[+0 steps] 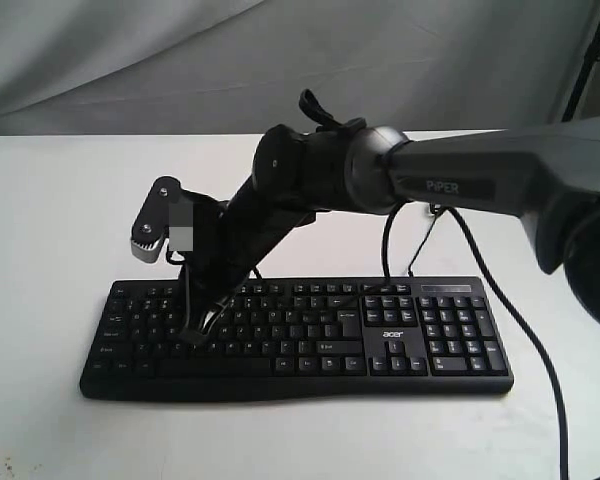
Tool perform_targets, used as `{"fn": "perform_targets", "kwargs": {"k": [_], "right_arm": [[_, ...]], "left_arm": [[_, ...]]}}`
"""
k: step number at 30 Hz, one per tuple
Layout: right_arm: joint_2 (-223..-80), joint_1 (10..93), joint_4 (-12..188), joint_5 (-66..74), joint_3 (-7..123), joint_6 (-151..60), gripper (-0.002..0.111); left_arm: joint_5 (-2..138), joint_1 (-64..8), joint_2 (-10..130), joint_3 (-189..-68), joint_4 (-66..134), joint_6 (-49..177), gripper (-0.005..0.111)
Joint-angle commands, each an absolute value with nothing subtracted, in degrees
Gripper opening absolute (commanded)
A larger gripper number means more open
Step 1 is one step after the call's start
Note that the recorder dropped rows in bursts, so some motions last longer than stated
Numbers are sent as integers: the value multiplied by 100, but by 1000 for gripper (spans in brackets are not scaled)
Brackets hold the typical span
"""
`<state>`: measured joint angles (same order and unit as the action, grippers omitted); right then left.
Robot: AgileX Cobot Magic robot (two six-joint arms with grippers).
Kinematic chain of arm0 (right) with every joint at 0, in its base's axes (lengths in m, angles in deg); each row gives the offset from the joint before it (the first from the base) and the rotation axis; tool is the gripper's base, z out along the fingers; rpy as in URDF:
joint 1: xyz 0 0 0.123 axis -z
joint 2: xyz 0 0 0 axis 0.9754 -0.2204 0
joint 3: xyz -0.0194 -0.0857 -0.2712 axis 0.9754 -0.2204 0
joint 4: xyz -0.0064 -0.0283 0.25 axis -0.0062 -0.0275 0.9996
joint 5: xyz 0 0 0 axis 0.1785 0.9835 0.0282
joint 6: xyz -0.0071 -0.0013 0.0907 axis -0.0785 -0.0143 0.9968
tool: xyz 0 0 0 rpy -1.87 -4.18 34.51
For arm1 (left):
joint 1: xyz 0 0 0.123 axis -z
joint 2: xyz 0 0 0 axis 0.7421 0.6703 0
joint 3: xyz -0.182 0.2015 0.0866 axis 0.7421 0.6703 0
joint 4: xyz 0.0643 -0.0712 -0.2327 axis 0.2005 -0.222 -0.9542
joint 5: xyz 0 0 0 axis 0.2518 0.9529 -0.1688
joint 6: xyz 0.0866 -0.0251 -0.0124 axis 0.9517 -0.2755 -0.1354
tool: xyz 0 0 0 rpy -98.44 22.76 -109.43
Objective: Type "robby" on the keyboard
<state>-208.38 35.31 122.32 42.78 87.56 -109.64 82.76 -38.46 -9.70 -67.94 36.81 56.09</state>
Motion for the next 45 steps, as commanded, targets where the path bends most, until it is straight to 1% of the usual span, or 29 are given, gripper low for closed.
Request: {"fn": "perform_targets", "kwargs": {"k": [1, 23, 45], "right_arm": [[-20825, 3452, 12245, 4198, 8802, -11044, 0], [-21028, 3437, 12198, 3985, 8791, -11067, 0], [-21017, 3437, 12218, 4063, 8791, -11067, 0]], "left_arm": [[8246, -3809, -990, -6769, 3709, 5593, 0], [8246, -3809, -990, -6769, 3709, 5593, 0], [8246, -3809, -990, -6769, 3709, 5593, 0]]}}
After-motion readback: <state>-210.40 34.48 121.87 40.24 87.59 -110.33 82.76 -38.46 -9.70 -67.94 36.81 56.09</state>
